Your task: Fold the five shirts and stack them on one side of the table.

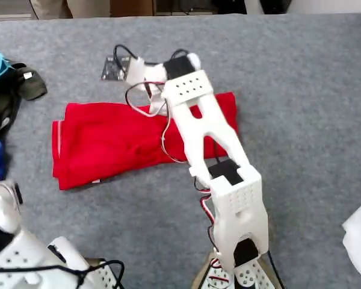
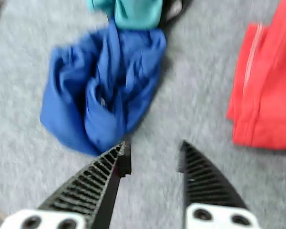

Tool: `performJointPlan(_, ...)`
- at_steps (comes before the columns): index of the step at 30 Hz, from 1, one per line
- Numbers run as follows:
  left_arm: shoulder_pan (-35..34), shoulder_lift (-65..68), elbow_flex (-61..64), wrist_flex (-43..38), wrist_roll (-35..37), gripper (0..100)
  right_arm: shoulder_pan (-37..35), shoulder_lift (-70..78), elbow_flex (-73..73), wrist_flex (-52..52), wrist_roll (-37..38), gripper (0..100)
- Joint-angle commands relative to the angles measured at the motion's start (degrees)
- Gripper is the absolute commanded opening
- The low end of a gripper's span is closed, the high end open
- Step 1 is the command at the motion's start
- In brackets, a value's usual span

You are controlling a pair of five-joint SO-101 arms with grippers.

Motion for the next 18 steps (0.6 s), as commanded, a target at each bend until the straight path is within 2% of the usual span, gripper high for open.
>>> performJointPlan(1, 5.27, 10.15, -8.09, -2.46, 1.05, 21, 0.84, -5.41, -12.79, 7.21, -0.35, 0.6)
performJointPlan(5, 8.18, 26.51, -17.14, -0.53, 1.49, 21, 2.77, -5.49, -18.42, 13.98, -0.44, 0.7)
performJointPlan(13, 12.22, 54.99, -40.26, 13.1, 1.49, 22, 10.51, -5.76, -18.77, 14.33, -4.04, 0.7)
performJointPlan(18, 14.42, 68.7, -48.97, 15.21, 2.37, 25, 12.26, -5.76, -18.68, 14.33, -4.04, 0.7)
